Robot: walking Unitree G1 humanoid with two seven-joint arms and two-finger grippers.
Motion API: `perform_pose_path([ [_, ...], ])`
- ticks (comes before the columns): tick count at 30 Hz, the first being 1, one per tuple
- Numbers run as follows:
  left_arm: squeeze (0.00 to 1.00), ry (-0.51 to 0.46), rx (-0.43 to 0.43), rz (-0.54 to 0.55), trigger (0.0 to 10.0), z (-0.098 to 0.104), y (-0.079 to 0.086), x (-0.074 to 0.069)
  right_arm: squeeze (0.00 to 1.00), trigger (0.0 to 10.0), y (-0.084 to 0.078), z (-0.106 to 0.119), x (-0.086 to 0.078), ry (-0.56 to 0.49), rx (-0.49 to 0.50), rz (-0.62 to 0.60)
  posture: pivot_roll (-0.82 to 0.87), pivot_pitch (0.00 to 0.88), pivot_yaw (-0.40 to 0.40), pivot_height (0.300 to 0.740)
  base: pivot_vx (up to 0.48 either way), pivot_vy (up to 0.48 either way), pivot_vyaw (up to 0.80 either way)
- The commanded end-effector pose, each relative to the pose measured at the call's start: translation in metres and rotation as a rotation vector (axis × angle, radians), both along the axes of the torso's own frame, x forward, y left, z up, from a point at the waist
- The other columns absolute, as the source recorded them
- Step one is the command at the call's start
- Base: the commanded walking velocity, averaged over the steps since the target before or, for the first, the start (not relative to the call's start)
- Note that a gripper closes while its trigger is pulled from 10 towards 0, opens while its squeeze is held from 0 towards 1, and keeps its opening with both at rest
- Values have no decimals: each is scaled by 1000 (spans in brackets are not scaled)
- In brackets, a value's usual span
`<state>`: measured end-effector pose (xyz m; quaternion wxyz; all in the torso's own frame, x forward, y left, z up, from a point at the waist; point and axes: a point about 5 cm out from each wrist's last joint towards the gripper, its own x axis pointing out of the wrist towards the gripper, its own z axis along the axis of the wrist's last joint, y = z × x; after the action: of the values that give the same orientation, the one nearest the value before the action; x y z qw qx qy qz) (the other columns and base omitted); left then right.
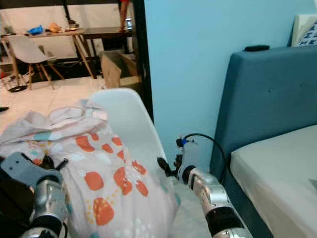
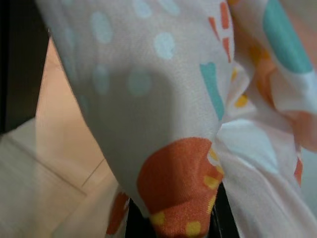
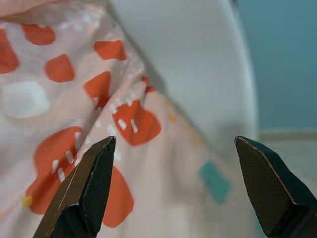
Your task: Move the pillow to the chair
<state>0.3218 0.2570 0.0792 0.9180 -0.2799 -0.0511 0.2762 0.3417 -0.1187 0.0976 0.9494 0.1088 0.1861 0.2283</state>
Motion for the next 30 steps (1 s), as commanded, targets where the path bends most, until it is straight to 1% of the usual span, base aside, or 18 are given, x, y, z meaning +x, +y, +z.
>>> perform_pose_path([
  [1,0,9,-17,-57,0,-6,-12,2,0,10000,2,-7,-3,49,34,-4,-127,82,13,595,0,0,0],
  [2,0,-43,-49,-110,0,-1,-22,8,0,10000,3,-10,-4,74,55,-14,-129,88,12,585,0,0,0],
  [3,0,-43,-49,-110,0,-1,-22,8,0,10000,3,-10,-4,74,55,-14,-129,88,12,585,0,0,0],
  [7,0,-137,-98,-177,0,10,-33,17,0,10000,2,-13,-5,104,96,-45,-129,98,13,575,0,0,0],
  [8,0,-165,-110,-194,863,14,-36,20,0,10000,1,-14,-5,126,111,-54,-129,101,13,575,0,0,0],
  [9,0,-190,-123,-207,9059,18,-39,23,0,10000,-1,-17,-6,148,116,-66,-127,106,12,575,0,0,0],
  [10,0,-190,-123,-207,9059,18,-39,23,0,10000,-1,-17,-6,148,116,-66,-127,106,12,575,0,0,0],
  [11,0,-210,-132,-212,10000,23,-41,25,0,10000,-3,-21,-8,182,117,-80,-128,111,12,575,0,0,0],
  [15,0,-236,-150,-207,10000,26,-41,26,0,10000,-8,-30,-15,239,101,-92,-132,124,9,575,0,0,0],
  [18,0,-242,-168,-204,10000,25,-41,26,0,10000,-15,-31,-16,245,103,-113,-135,129,8,575,0,0,0],
  [22,0,-261,-230,-188,10000,22,-41,24,0,10000,-22,-30,-17,241,106,-129,-139,133,6,575,0,0,0],
  [23,0,-276,-290,-162,10000,20,-39,24,0,10000,-29,-28,-17,239,111,-148,-141,136,5,575,0,0,0],
  [24,0,-296,-321,-148,10000,21,-38,24,0,10000,-41,-24,-17,252,157,-192,-140,137,0,575,0,0,0],
  [25,0,-296,-321,-148,10000,21,-38,24,0,10000,-41,-24,-17,252,157,-192,-140,137,0,575,0,0,0],
  [27,0,-316,-318,-141,10000,24,-37,25,0,10000,-63,-12,-26,278,252,-229,-146,140,-9,575,0,0,0],
  [28,0,-316,-318,-141,10000,24,-37,25,0,10000,-63,-12,-26,278,252,-229,-146,140,-9,575,0,0,0],
  [29,0,-319,-302,-140,10000,26,-35,25,0,10000,-77,-6,-35,281,239,-202,-153,144,-7,575,0,0,0],
  [30,0,-319,-302,-140,10000,26,-35,25,0,10000,-77,-6,-35,281,239,-202,-153,144,-7,575,0,0,0],
])
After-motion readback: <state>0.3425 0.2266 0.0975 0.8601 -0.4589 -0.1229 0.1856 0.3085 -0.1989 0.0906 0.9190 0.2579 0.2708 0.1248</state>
